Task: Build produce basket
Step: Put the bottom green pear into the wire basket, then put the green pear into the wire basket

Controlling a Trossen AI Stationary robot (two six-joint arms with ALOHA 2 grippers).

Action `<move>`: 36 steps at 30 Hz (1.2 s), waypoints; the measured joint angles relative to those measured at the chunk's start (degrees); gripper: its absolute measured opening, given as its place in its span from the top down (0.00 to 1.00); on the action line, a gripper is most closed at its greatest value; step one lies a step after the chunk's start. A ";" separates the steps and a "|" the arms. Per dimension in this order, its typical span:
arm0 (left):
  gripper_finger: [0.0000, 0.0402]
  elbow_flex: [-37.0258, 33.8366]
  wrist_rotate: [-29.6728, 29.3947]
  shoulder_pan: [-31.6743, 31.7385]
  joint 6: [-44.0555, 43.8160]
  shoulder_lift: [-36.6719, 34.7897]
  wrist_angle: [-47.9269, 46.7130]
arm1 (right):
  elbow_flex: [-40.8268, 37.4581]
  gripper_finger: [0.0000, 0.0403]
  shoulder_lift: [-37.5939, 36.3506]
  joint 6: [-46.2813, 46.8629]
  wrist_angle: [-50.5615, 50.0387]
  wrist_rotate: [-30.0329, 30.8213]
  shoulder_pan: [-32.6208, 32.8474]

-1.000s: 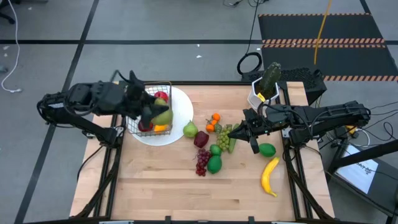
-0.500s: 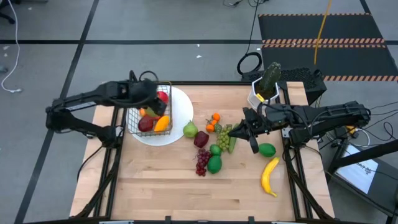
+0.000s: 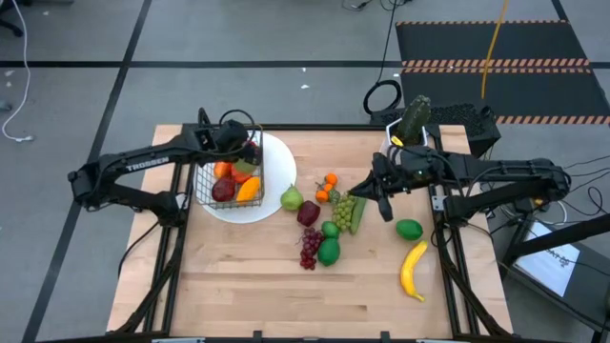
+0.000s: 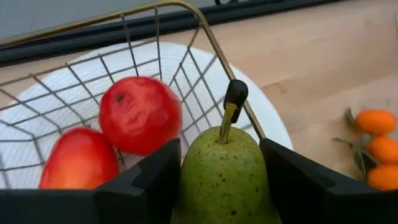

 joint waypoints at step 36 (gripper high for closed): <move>0.35 17.75 5.95 -14.52 -10.25 -12.93 -14.14 | 0.00 1.00 0.97 36.47 6.24 10.48 3.41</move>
